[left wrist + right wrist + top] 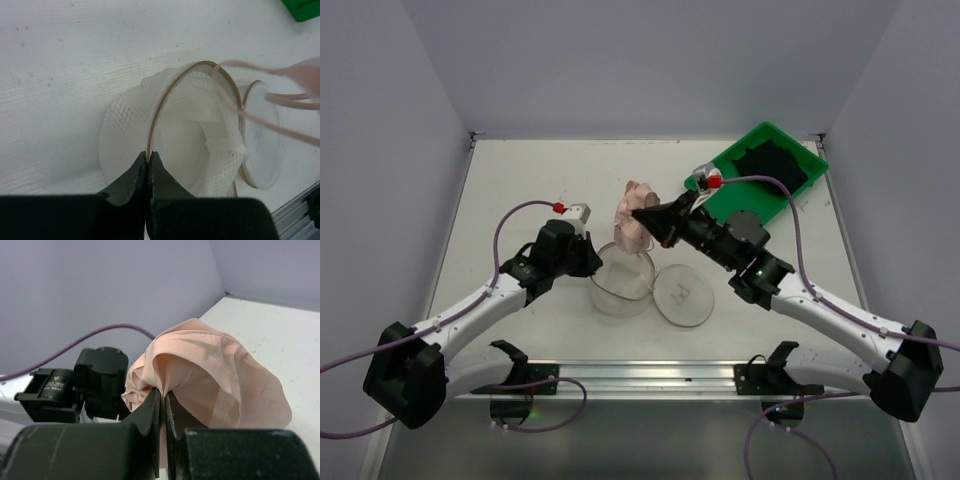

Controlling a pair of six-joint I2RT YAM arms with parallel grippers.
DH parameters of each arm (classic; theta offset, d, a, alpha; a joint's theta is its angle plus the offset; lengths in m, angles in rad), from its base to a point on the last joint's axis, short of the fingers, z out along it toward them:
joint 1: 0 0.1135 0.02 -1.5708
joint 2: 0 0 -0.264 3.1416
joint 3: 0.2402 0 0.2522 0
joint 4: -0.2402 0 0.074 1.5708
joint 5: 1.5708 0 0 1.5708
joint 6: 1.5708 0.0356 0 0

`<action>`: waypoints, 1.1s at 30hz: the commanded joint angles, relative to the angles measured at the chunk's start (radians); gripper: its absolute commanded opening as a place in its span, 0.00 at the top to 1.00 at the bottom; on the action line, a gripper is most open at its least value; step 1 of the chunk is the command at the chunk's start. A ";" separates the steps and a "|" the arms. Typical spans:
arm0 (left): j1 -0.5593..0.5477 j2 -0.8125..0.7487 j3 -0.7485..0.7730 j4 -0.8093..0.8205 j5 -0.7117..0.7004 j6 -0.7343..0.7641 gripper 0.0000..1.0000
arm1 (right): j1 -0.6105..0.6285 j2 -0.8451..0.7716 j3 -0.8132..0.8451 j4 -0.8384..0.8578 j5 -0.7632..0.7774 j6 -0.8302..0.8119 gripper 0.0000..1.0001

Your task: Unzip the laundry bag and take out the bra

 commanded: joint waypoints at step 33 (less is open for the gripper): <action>0.008 -0.030 0.025 0.021 0.014 0.022 1.00 | -0.879 0.446 0.295 -0.297 -0.134 0.012 1.00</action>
